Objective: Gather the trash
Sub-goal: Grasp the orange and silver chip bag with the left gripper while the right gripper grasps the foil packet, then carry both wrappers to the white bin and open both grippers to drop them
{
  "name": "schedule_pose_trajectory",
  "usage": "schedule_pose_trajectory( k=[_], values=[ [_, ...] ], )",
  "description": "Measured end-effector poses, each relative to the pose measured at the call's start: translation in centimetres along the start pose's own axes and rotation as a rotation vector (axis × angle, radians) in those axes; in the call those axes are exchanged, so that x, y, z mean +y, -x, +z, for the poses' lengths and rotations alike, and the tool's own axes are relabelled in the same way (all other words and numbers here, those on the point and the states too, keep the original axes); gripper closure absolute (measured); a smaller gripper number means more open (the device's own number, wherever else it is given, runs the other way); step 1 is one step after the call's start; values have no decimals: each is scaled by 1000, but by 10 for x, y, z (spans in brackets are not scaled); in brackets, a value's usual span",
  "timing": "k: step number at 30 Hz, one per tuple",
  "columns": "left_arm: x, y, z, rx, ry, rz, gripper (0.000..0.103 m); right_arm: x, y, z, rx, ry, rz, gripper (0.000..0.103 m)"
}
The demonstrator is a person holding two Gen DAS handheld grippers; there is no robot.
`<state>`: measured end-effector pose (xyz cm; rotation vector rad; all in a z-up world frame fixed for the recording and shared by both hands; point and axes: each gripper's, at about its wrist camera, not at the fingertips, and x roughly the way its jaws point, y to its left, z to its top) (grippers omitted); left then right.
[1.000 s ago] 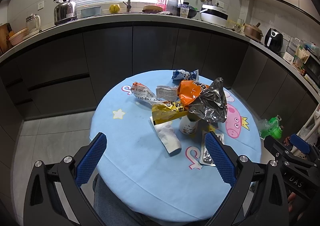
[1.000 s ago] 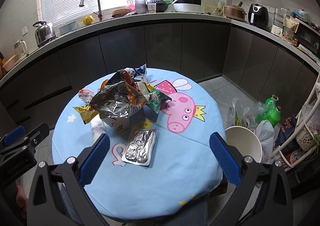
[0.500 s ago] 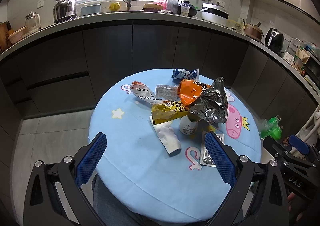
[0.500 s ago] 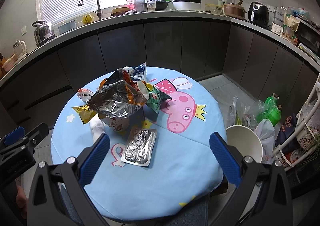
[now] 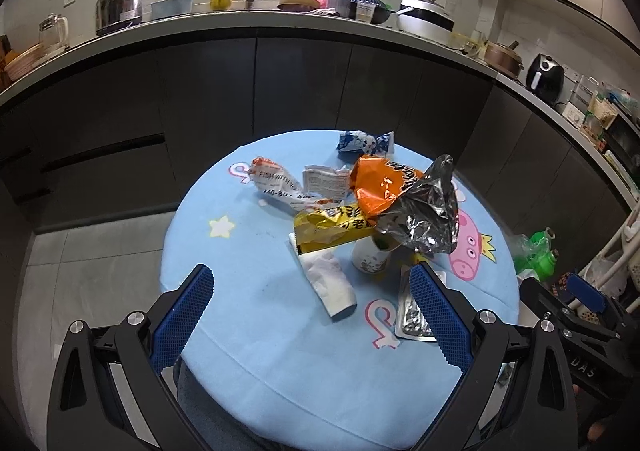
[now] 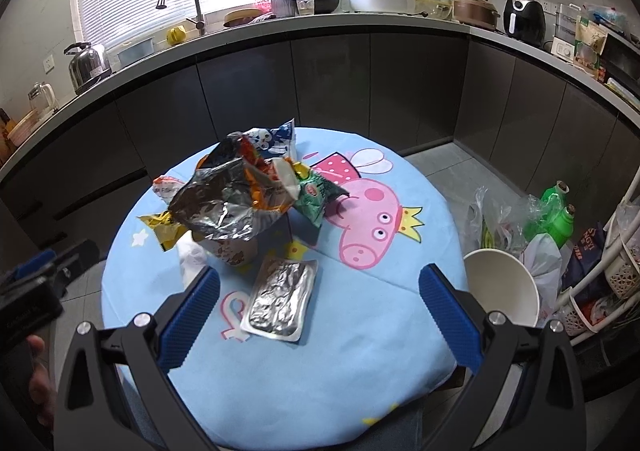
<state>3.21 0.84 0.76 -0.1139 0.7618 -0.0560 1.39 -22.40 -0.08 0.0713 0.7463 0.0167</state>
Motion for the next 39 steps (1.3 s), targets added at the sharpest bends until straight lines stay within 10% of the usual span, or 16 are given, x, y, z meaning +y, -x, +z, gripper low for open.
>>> schedule_pose_trajectory(
  k=[6, 19, 21, 29, 36, 39],
  values=[
    [-22, -28, 32, -25, -110, -124, 9, -10, -17, 3, 14, -8, 64, 3],
    [-77, -119, 65, 61, -375, -74, 29, -15, -72, -20, 177, -54, 144, 3],
    [-81, -127, 63, 85, -395, -73, 45, -14, -88, -28, 208, -60, 158, 3],
    [-73, -131, 75, 137, -301, -145, 90, 15, -129, -43, 252, -16, 147, 12],
    [-47, -97, 94, 94, -157, -241, 97, 40, -145, -48, 267, 95, 67, 17],
    [-42, -90, 97, 87, -142, -249, 97, 43, -141, -51, 247, 140, 46, 43]
  ],
)
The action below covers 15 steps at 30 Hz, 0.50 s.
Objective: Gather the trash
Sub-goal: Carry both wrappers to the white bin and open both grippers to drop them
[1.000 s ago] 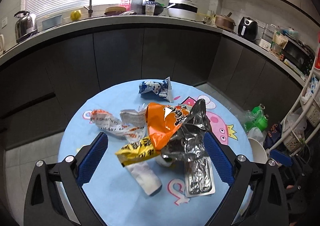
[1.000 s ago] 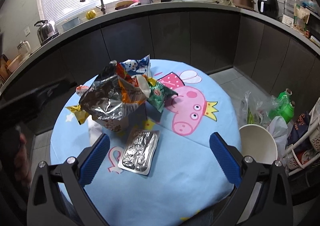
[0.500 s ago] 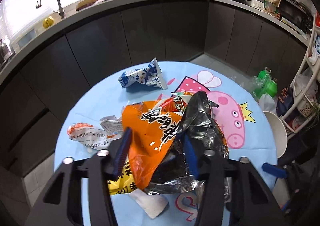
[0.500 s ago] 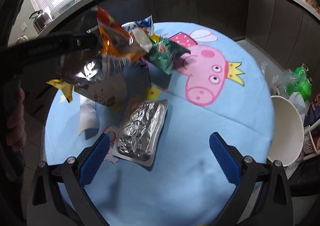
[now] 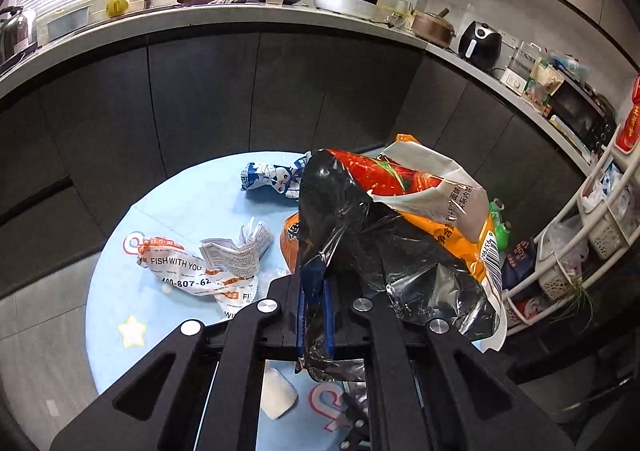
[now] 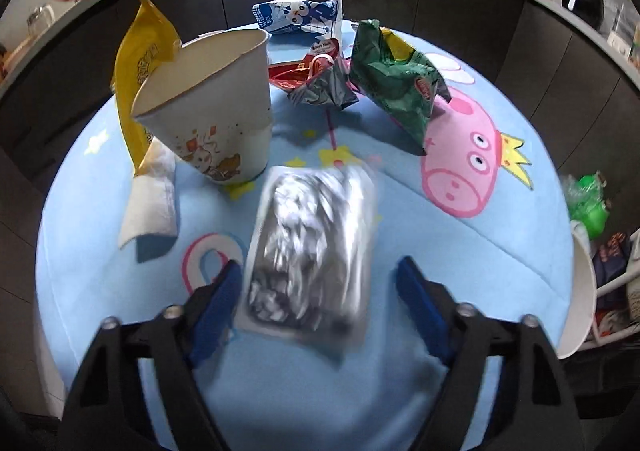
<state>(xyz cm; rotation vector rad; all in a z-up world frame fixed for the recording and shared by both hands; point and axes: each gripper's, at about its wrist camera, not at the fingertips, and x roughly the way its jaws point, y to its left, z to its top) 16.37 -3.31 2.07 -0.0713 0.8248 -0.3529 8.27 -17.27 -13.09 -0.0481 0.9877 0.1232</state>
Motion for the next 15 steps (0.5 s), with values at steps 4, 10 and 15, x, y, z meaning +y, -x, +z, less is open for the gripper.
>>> schedule_pose_trajectory(
  k=[4, 10, 15],
  values=[
    [1, 8, -2, -1, 17, -20, 97, -10, 5, -3, 3, -32, 50, 53],
    [0, 24, -6, -10, 27, -68, 98, -30, 39, -3, -63, -99, 133, 93],
    [-2, 41, -2, -45, 45, -109, 98, -44, 54, -3, -97, -129, 168, 93]
  ],
)
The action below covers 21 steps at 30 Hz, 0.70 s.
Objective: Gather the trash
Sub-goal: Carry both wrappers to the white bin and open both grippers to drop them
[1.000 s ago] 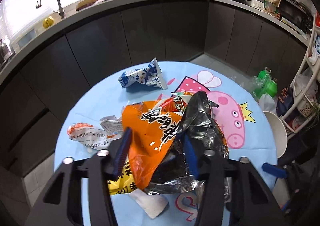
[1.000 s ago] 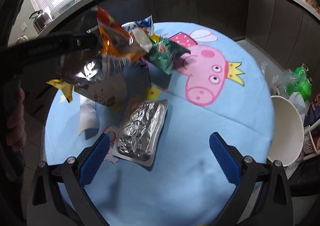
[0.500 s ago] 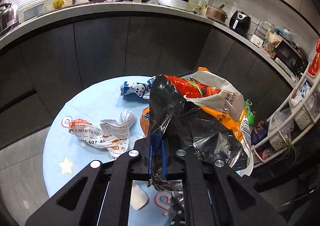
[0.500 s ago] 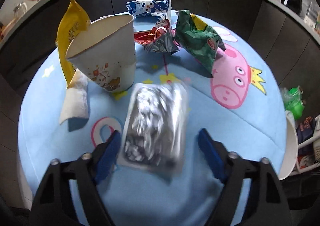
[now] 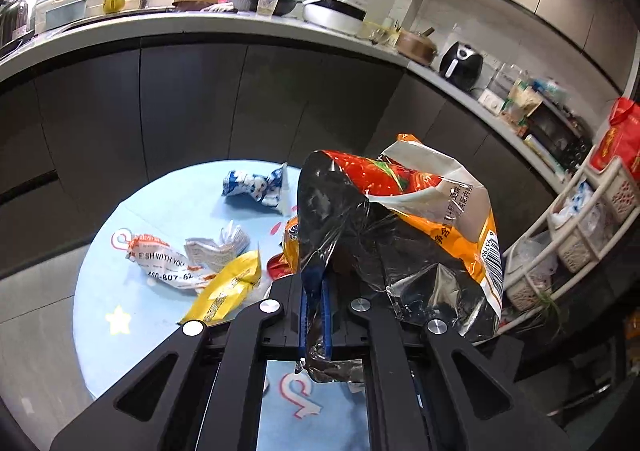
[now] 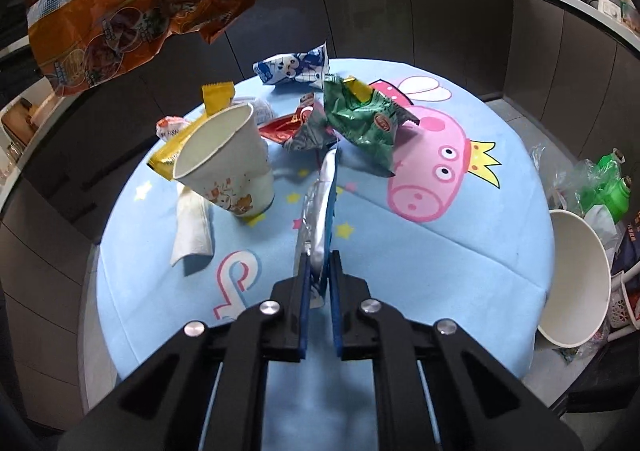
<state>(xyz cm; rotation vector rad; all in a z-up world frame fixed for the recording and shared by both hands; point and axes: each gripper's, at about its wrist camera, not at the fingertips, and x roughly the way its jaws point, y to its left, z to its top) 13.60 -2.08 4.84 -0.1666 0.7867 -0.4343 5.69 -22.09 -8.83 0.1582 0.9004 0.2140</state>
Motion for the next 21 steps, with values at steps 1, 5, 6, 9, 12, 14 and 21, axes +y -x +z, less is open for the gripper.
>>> schedule_pose_trajectory(
  k=[1, 5, 6, 9, 12, 14, 21],
  values=[
    [-2, 5, 1, -10, 0, -3, 98, -2, 5, -1, -8, -5, 7, 93],
    [-13, 17, 2, -28, -22, -24, 98, -8, 28, -5, -44, -27, 29, 93],
    [-18, 18, 2, -28, -35, -34, 98, -8, 31, -2, -58, -28, 26, 93],
    [-31, 18, 0, -20, -69, -58, 98, -16, 50, 5, -109, -43, 1, 93],
    [-51, 10, 0, -4, -98, -73, 98, -30, 70, 7, -154, -64, -39, 93],
    [-63, 2, 0, 14, -125, -90, 98, -46, 84, 6, -184, -89, -80, 93],
    [-124, -53, -12, 123, -231, -172, 98, -125, 115, -17, -209, -254, -241, 93]
  ],
)
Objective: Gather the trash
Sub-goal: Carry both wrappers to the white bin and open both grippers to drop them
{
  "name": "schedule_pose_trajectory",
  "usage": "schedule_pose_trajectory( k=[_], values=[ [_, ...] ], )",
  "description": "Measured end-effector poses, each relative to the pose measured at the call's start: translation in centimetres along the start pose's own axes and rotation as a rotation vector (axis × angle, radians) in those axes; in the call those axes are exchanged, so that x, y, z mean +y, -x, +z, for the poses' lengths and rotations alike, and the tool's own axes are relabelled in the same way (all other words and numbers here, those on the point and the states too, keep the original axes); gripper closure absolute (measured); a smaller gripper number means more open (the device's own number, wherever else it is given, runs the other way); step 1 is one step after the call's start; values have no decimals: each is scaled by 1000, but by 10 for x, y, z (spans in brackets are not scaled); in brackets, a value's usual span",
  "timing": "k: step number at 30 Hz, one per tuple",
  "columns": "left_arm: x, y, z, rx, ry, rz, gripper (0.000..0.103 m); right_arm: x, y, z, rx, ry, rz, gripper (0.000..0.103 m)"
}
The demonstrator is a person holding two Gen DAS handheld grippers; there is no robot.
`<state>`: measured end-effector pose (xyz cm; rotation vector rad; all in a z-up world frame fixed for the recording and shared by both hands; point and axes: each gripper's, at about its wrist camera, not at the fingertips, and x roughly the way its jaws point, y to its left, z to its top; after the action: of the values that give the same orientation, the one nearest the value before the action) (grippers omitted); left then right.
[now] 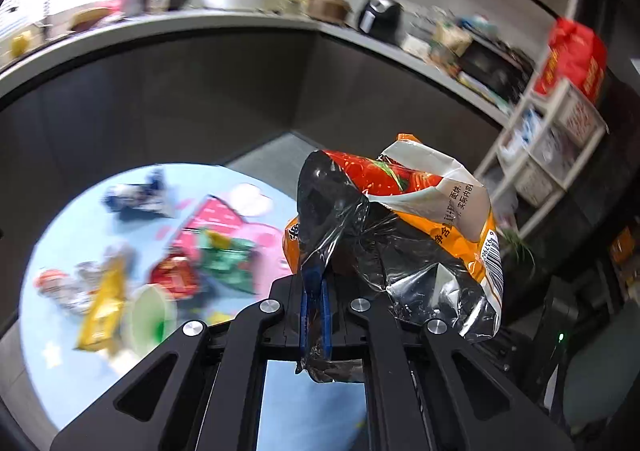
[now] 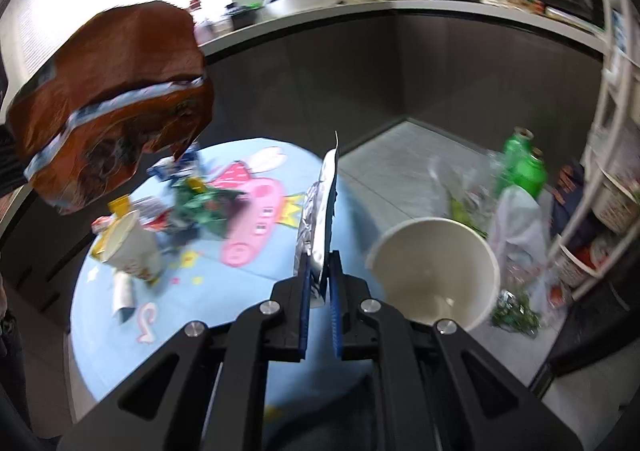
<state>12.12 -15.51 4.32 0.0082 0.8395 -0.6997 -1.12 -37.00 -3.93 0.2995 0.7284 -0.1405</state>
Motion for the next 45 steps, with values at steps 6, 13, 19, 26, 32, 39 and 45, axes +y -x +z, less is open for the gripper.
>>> schedule_pose_trajectory(
  k=[6, 13, 19, 26, 32, 39, 45],
  values=[
    [-54, -88, -2, 145, -83, -54, 98, -64, 12, -9, -21, -102, -117, 93],
    [-103, -187, -19, 269, -175, -45, 98, -114, 18, -20, -26, -169, -189, 93],
    [-126, -232, -28, 305, -217, -25, 98, -144, 10, -25, -1, -216, -218, 93],
    [-132, -250, -31, 292, -208, 21, 60, -155, -5, -25, 22, -234, -215, 93],
    [-129, -245, -21, 239, -183, 27, 37, -156, -29, -26, 58, -235, -186, 93],
    [-119, -225, -12, 110, -138, 56, 9, -157, -83, -37, 142, -260, -110, 93],
    [-111, -211, -5, 73, -105, 66, 9, -152, -131, -45, 207, -279, -32, 93]
  ],
)
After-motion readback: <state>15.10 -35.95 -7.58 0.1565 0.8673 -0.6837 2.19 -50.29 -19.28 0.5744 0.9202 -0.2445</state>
